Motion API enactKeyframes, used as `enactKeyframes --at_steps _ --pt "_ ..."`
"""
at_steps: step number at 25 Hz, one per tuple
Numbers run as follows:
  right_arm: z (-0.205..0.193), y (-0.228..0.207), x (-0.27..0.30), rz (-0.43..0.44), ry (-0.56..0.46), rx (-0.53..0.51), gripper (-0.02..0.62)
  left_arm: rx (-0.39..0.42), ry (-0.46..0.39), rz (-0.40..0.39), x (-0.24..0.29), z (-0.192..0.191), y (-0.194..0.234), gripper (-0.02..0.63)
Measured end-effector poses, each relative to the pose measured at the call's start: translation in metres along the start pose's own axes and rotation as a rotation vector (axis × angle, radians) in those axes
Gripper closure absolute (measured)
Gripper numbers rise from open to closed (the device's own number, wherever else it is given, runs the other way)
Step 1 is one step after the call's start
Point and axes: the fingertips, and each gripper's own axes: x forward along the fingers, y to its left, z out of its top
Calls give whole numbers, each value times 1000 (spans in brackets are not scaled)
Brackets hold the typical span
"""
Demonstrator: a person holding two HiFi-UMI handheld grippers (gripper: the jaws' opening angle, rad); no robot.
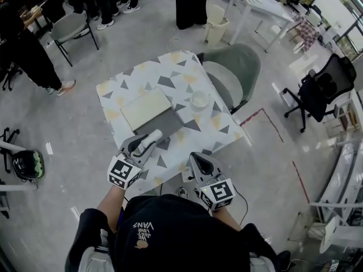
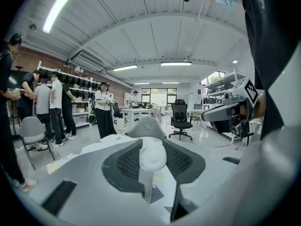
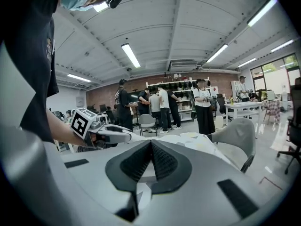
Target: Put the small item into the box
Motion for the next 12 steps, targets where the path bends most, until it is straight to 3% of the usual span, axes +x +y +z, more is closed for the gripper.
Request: enactKeyframes --at_steps 12 --pt "-12 -2 8 -170 22 65 595 15 105 -160 61 -43 34 472"
